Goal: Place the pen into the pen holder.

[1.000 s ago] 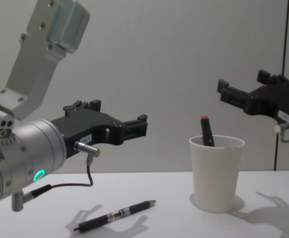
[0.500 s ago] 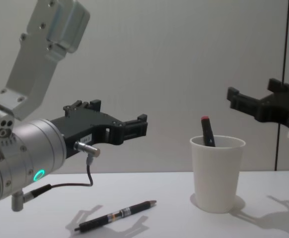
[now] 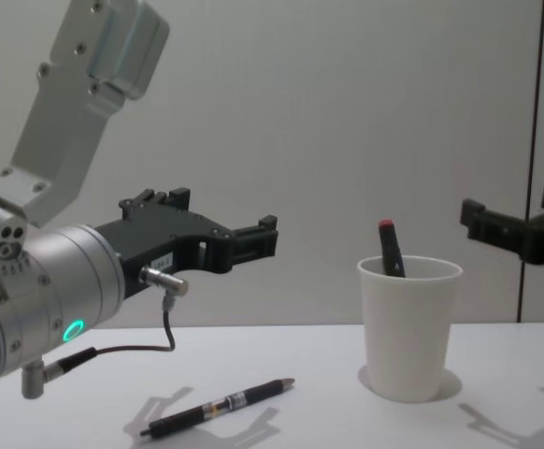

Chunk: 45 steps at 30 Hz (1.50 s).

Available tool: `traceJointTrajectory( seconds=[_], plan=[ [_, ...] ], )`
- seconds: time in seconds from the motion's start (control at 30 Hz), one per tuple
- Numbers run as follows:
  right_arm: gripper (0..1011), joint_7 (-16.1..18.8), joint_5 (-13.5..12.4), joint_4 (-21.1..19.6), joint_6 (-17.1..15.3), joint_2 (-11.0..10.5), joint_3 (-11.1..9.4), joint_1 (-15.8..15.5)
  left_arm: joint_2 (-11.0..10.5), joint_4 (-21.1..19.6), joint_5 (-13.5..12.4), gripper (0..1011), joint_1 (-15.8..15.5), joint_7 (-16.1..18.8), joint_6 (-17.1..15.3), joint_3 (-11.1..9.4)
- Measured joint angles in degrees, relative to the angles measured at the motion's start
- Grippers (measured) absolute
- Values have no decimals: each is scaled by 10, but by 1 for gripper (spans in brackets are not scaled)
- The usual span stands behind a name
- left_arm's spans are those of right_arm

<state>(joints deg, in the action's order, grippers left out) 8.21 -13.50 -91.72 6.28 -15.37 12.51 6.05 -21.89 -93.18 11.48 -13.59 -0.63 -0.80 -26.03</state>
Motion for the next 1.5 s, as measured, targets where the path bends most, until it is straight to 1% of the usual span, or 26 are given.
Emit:
traceJointTrajectory(
  seconds=[0.07,0.1,0.23,0.27,0.5,0.63,1.17,1.33,1.5],
  plan=[
    [1002,-5,-4,-11,-10,-5,1,-8,0,0,0,1001,0,0,0,0],
    [1002,-11,-7,-23,-20,-9,1,-17,0,0,0,1001,0,0,0,0],
    [1002,-21,-14,-45,-39,-19,2,-32,0,0,0,1001,0,0,0,0],
    [1002,-28,-19,-61,-53,-25,3,-44,0,0,0,1001,0,0,0,0],
    [1001,-41,-28,-88,-77,-37,4,-64,0,0,0,1001,0,0,0,0],
    [1002,-44,-30,-94,-82,-39,5,-68,0,0,0,1001,0,0,0,0],
    [1001,-44,-30,-95,-83,-40,4,-69,0,0,1,1001,0,-4,1,1],
    [1002,-44,-30,-95,-82,-40,4,-69,-5,0,10,1001,1,-20,4,5],
    [1001,-44,-30,-95,-82,-40,4,-69,-16,-1,22,1001,3,-42,7,13]
  ],
)
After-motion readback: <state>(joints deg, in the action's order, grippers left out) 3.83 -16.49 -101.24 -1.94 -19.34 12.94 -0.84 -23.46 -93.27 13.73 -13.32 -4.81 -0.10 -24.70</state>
